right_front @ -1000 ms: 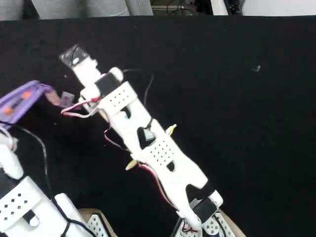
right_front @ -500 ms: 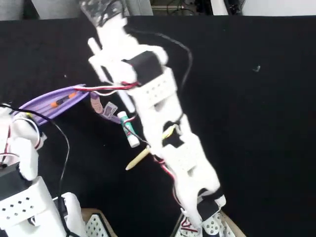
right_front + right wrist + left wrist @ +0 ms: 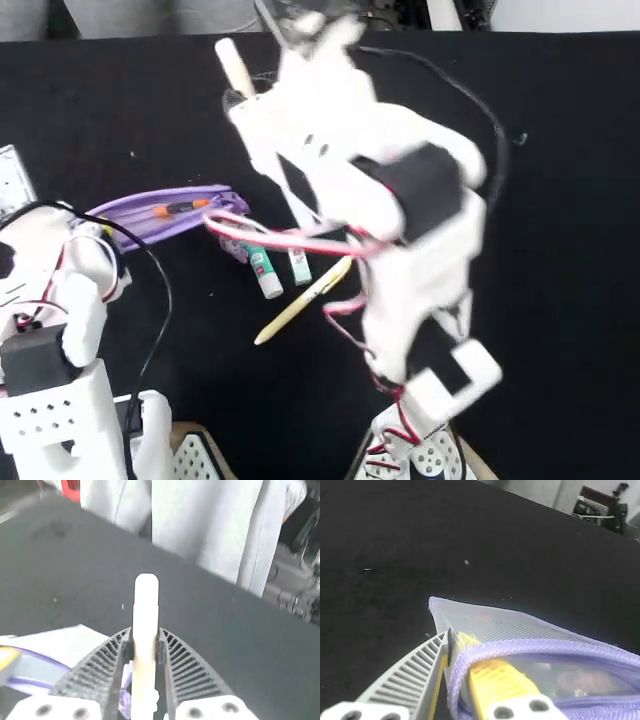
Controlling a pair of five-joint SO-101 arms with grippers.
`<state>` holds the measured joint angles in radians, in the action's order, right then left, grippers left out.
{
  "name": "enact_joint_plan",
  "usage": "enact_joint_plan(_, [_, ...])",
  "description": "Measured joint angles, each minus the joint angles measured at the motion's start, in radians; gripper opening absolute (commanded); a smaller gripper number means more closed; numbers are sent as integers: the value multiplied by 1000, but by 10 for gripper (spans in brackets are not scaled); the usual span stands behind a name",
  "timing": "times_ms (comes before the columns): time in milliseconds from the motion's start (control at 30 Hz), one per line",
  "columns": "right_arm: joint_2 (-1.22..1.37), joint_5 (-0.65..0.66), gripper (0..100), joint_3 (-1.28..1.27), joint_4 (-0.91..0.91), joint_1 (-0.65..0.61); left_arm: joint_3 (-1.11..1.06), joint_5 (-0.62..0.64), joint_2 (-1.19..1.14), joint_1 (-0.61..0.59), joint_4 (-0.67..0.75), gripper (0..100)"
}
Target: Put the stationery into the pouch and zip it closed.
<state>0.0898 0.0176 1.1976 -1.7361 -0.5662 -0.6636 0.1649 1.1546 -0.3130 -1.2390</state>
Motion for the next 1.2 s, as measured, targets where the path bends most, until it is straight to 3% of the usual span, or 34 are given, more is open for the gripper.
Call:
enact_joint_plan(333, [-157,0,11,-5,0,0,0,0,0,117,-12,29])
enact_joint_plan(867, [-324,0,11,-12,0,0,-12,0,2,123,-14,29])
enact_joint_plan(1200, [-453,0,11,-270,68,-2,-12,0,2,123,-14,29])
